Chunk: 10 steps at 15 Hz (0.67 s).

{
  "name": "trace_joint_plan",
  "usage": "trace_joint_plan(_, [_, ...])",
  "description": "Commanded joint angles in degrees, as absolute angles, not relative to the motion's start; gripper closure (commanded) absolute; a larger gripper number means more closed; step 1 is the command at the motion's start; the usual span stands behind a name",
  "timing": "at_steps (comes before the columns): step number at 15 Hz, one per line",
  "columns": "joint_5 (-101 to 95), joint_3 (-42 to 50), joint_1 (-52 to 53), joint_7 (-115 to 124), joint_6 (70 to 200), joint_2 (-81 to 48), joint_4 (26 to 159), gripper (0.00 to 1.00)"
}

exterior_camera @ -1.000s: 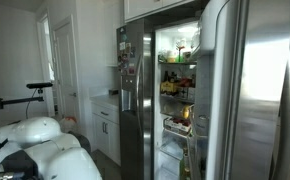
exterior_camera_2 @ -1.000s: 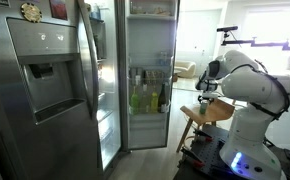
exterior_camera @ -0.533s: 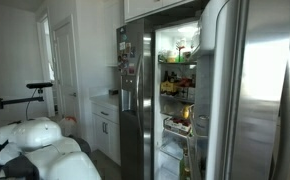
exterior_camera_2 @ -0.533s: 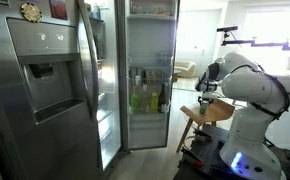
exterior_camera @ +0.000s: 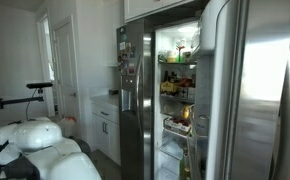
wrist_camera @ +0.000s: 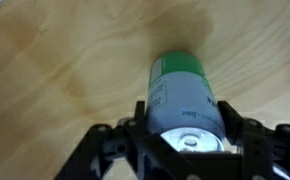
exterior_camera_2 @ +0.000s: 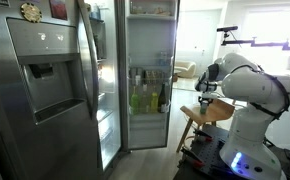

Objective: Remove the green can from the stool and place it in the fridge

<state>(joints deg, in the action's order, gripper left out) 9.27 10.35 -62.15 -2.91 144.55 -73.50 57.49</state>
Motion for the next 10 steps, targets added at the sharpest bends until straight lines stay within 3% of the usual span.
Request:
trace_joint_plan(1, [8.83,11.12,-61.29,-1.73,142.92,-72.75,56.48,0.53])
trace_joint_plan(10, [9.41,6.84,-59.09,-7.22,145.26,-61.69,64.78,0.53])
